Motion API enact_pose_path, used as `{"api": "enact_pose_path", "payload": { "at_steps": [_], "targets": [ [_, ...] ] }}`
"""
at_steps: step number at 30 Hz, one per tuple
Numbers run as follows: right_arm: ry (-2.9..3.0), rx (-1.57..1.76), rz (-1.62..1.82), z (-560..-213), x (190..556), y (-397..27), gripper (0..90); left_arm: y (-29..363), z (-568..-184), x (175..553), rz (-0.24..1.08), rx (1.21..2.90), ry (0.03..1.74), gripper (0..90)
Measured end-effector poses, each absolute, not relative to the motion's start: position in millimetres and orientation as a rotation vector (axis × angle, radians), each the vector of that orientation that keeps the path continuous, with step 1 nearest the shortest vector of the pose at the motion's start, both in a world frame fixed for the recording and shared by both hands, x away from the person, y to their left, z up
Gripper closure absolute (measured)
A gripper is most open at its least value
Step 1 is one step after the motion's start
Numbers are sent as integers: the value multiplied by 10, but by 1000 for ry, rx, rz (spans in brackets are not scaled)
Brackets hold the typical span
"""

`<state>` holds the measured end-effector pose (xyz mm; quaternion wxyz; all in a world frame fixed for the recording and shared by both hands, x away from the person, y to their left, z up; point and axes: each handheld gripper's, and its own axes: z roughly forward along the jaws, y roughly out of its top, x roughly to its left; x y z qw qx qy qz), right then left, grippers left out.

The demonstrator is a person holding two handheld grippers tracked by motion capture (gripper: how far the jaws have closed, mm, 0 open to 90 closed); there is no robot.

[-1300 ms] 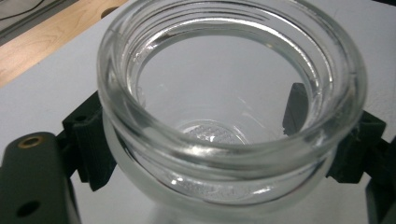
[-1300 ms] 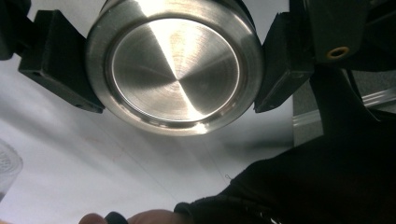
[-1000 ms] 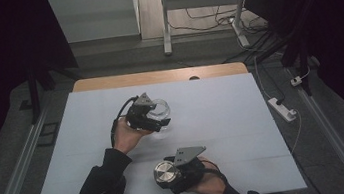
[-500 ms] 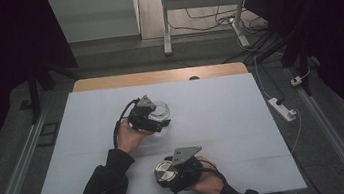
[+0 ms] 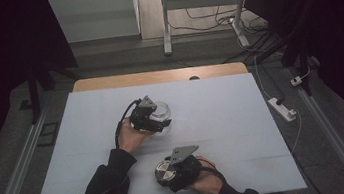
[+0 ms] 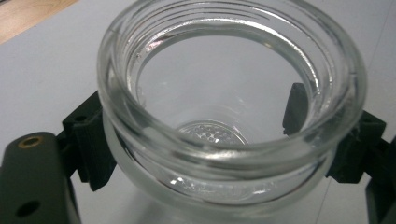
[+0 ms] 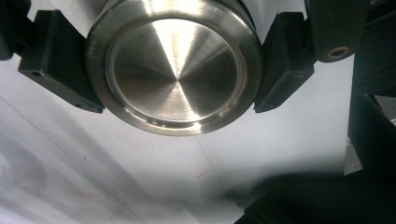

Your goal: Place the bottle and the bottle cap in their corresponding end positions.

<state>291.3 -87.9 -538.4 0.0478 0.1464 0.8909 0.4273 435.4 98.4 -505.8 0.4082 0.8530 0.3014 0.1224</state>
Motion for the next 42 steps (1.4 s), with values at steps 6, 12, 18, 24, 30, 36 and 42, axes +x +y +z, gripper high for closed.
{"api": "enact_pose_path", "payload": {
  "at_steps": [6,12,18,24,30,36,42],
  "targets": [
    [2734,443,1261,-5391,2924,-873,194,965,-5077,4363,304,2146,760,149],
    [2747,461,1247,-5397,2948,-887,194,934,-5098,4371,310,2146,756,149],
    [2770,454,1201,-5407,2949,-874,192,925,-5109,4367,323,2146,750,148],
    [2761,406,1158,-5410,2927,-859,189,947,-5137,4352,327,2133,742,147],
    [2761,440,1163,-5408,2916,-846,180,960,-5159,4349,326,2115,739,144],
    [2770,468,1180,-5403,2928,-844,158,956,-5151,4362,311,2126,741,140],
    [2753,492,1191,-5393,2932,-839,132,925,-5147,4355,315,2145,740,105]
  ]
}}
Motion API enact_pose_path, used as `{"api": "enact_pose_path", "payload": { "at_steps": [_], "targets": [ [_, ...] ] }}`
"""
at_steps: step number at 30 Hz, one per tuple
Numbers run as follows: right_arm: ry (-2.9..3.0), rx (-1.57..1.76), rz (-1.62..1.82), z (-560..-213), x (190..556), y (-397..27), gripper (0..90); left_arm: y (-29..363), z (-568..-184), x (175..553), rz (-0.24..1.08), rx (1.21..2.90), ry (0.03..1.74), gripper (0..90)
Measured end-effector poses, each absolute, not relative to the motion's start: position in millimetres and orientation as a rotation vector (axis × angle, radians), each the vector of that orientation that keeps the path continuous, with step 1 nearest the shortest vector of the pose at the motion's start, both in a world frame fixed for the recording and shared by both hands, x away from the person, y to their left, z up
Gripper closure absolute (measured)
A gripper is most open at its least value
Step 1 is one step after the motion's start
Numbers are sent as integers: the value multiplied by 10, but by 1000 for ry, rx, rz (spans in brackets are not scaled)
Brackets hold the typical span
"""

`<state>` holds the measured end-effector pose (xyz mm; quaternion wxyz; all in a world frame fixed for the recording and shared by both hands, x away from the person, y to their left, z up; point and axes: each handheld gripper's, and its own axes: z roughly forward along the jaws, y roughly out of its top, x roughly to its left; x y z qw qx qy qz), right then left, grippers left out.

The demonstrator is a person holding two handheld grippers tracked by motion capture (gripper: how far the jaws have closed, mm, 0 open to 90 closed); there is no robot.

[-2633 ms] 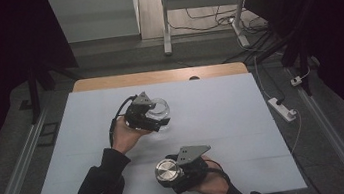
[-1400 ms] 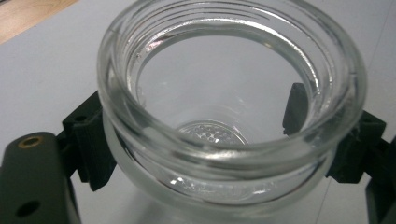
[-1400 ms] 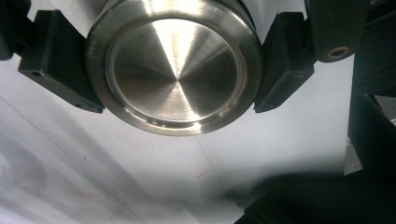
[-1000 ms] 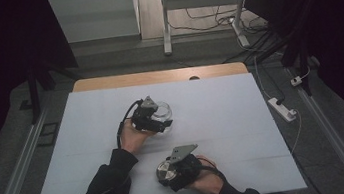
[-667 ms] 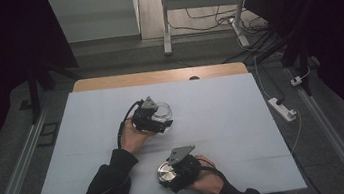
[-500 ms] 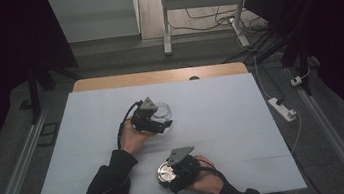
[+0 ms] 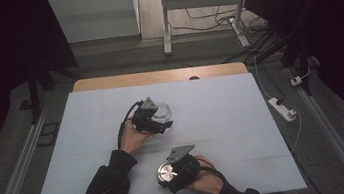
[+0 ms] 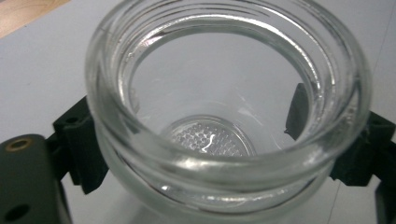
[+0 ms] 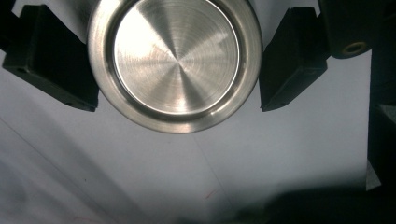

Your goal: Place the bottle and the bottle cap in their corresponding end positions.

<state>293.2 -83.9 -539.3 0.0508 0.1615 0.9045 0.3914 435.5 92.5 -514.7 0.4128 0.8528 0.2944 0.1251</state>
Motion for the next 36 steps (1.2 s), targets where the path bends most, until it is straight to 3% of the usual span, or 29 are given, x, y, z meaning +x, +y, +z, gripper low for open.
{"api": "enact_pose_path", "payload": {
  "at_steps": [21,36],
  "targets": [
    [2721,555,1286,-5233,2933,-889,47,1104,-4959,4246,264,2146,749,5],
    [2688,555,1339,-5076,2964,-1020,27,1361,-4840,3968,251,2097,777,0]
  ]
}}
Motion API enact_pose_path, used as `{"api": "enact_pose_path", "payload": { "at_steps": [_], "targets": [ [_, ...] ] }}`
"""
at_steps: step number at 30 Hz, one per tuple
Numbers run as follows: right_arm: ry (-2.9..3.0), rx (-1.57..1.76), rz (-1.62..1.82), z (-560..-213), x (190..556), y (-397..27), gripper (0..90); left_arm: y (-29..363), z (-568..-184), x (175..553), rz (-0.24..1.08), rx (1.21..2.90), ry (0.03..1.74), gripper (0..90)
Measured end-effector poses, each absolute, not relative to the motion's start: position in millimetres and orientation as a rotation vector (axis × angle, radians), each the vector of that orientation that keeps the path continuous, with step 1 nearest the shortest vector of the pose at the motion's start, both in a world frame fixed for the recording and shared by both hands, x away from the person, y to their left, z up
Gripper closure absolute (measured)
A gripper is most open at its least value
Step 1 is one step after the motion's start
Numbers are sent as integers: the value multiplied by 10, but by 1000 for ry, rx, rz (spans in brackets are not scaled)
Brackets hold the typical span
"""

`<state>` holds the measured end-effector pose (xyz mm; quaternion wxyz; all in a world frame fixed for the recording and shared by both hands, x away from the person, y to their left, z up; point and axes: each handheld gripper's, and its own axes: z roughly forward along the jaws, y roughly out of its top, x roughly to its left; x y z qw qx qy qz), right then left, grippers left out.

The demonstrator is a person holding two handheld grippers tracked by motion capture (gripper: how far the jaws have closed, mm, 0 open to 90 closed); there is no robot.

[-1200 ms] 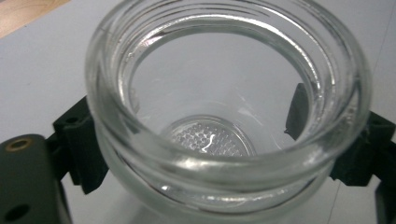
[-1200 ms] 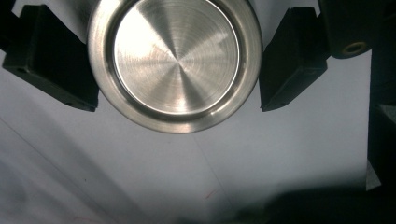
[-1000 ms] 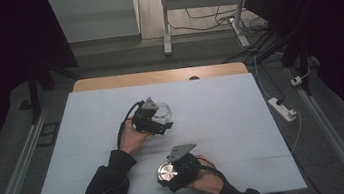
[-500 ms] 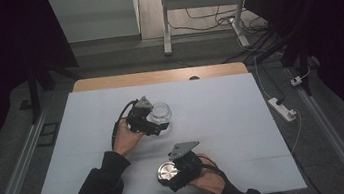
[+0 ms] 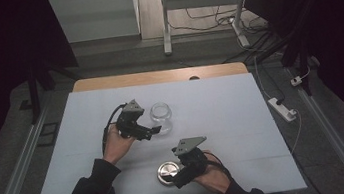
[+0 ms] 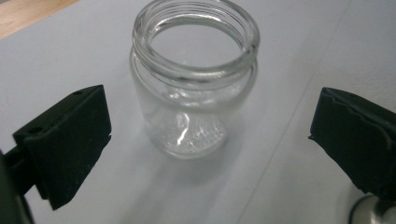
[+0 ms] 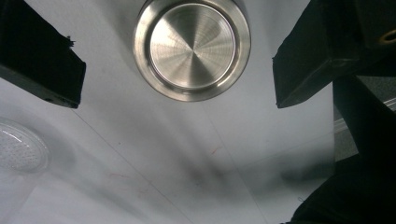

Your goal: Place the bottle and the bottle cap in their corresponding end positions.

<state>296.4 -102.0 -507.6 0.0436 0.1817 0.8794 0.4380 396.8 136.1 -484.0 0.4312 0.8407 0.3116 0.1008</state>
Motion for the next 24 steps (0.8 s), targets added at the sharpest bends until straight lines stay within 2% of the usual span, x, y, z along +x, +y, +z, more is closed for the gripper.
{"api": "enact_pose_path", "payload": {
  "at_steps": [24],
  "targets": [
    [2634,585,1361,-4962,2946,-1178,6,1599,-4829,3538,220,2048,766,0]
  ]
}}
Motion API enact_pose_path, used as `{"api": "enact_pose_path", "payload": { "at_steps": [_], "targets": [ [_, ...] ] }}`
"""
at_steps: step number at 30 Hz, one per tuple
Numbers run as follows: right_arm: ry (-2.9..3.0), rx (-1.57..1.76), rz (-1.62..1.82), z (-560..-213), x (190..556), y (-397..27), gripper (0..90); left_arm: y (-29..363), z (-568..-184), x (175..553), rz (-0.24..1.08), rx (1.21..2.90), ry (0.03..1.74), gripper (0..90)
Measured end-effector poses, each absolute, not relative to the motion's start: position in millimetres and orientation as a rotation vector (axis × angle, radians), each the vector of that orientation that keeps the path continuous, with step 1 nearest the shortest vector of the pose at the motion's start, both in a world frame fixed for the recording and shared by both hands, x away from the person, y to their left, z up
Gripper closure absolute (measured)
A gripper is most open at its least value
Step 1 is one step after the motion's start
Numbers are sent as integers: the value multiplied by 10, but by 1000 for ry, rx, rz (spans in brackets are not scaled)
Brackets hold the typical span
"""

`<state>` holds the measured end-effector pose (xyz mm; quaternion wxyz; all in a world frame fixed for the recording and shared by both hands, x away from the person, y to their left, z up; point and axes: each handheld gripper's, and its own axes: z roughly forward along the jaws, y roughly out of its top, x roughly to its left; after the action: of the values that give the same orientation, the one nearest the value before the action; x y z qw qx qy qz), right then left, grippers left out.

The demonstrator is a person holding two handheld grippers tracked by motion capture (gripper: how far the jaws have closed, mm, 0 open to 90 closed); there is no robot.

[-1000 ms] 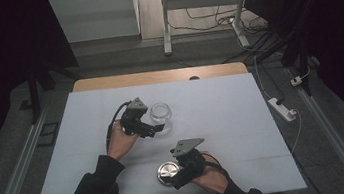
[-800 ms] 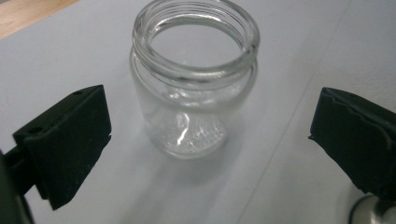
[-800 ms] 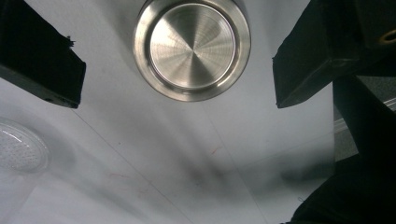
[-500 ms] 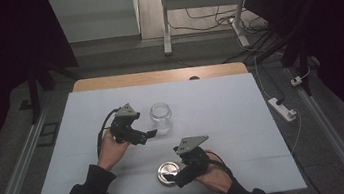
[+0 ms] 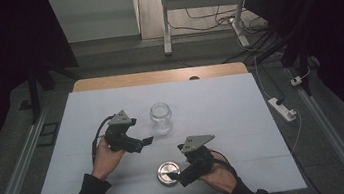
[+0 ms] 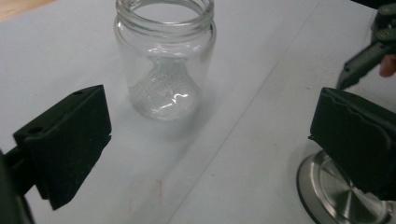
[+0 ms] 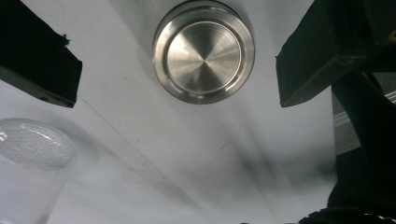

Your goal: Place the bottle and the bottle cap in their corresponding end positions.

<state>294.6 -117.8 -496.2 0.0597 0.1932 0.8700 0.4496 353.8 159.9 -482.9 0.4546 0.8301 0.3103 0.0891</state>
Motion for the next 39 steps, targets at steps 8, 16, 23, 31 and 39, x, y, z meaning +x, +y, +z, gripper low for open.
{"api": "enact_pose_path", "payload": {
  "at_steps": [8,16,23,31,39],
  "targets": [
    [2624,606,1359,-4931,2950,-1227,0,1620,-4797,3384,204,2052,745,0],
    [2624,620,1342,-4898,2940,-1315,0,1702,-4806,3178,189,2057,732,0],
    [2592,652,1336,-4845,2915,-1466,0,1805,-4792,2980,182,2031,737,0],
    [2545,718,1333,-4796,2876,-1655,0,1952,-4822,2749,171,2024,757,0],
    [2494,768,1314,-4768,2832,-1854,0,2166,-4870,2543,158,1991,818,0]
  ]
}}
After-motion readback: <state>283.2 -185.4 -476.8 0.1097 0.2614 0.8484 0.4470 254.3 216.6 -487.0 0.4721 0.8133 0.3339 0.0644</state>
